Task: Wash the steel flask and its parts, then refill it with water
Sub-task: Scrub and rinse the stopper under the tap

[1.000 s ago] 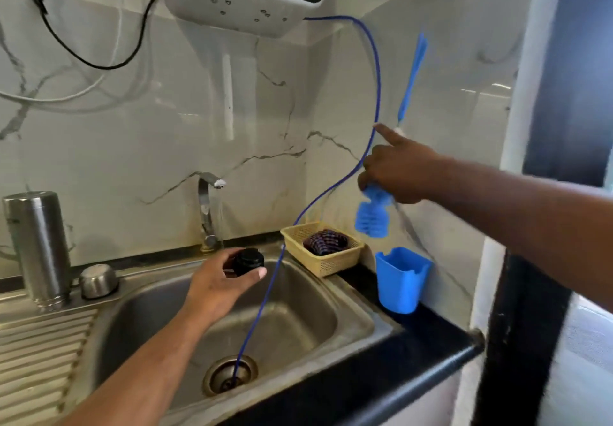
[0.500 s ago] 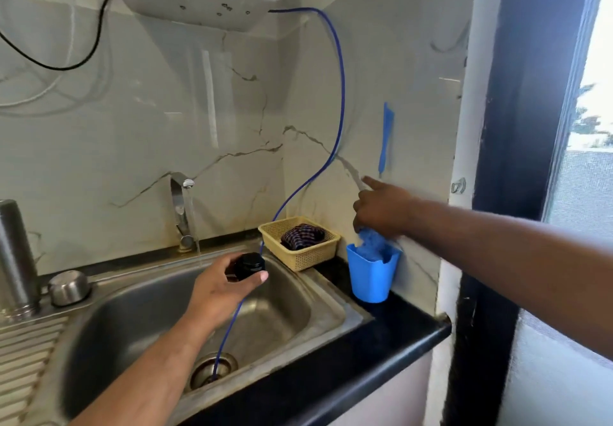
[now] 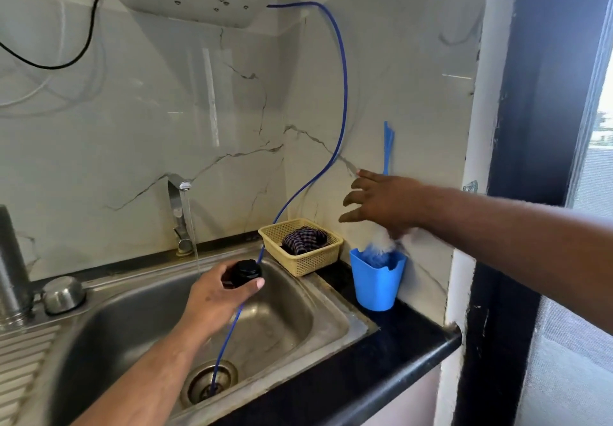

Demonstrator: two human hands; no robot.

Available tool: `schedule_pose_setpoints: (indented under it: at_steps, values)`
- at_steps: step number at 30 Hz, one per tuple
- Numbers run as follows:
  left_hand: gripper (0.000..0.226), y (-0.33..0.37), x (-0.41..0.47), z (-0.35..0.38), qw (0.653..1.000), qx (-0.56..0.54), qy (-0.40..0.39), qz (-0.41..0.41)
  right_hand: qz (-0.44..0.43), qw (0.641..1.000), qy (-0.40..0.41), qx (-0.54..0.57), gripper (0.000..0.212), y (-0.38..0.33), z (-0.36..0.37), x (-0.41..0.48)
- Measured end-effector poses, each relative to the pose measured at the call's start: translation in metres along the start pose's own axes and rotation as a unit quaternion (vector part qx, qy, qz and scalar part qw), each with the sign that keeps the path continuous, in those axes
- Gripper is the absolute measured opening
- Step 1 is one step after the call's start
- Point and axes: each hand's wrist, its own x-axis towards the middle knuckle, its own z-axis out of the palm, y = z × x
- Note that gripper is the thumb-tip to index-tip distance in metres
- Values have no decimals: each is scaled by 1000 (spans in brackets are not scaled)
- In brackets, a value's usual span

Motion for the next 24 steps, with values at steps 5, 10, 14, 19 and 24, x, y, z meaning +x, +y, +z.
schedule_pose_setpoints:
  at_steps: [5,10,14,19,24]
  values:
    - [57,-11,14,-11,999,8,28,-31,26,997,39,66,103,14,-50,1]
    - [54,-36,43,-21,993,-21,81,-82,27,928,212,305,71,-29,-95,48]
    - [31,-51,70,-27,988,-41,114,-99,37,822,217,525,49,-115,-103,126]
    - [33,-82,90,-23,984,-11,142,-111,113,678,155,709,57,-197,-90,221]
    - [38,-112,101,-26,980,-25,162,-112,143,542,131,818,45,-243,-66,283]
